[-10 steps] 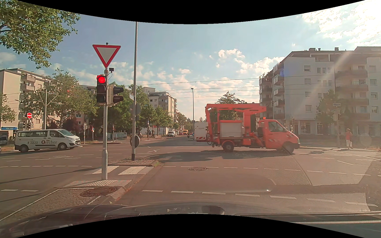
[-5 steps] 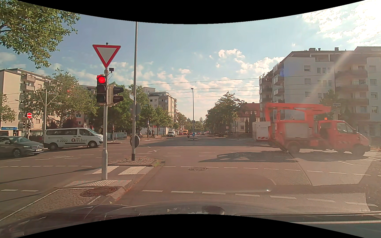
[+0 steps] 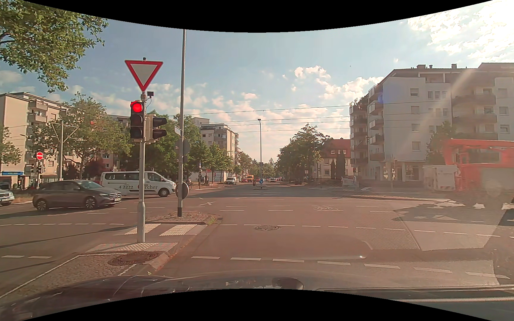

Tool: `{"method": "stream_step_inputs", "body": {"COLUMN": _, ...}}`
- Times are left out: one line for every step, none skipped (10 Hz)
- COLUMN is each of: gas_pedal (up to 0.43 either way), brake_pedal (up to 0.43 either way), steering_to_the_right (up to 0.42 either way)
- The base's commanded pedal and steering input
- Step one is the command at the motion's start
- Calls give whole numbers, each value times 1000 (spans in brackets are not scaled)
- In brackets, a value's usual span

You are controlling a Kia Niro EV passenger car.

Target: Follow the waypoints while adhering to traffic rules and regulations

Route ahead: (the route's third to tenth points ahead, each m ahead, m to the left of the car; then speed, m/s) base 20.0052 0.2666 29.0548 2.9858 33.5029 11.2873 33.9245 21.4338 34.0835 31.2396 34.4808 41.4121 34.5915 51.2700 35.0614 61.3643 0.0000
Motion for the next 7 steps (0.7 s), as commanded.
{"method": "stream_step_inputs", "body": {"gas_pedal": 0, "brake_pedal": 226, "steering_to_the_right": 3}}
{"method": "stream_step_inputs", "body": {"gas_pedal": 0, "brake_pedal": 226, "steering_to_the_right": 3}}
{"method": "stream_step_inputs", "body": {"gas_pedal": 0, "brake_pedal": 226, "steering_to_the_right": 3}}
{"method": "stream_step_inputs", "body": {"gas_pedal": 0, "brake_pedal": 226, "steering_to_the_right": 3}}
{"method": "stream_step_inputs", "body": {"gas_pedal": 0, "brake_pedal": 226, "steering_to_the_right": 3}}
{"method": "stream_step_inputs", "body": {"gas_pedal": 0, "brake_pedal": 226, "steering_to_the_right": 3}}
{"method": "stream_step_inputs", "body": {"gas_pedal": 0, "brake_pedal": 220, "steering_to_the_right": 3}}
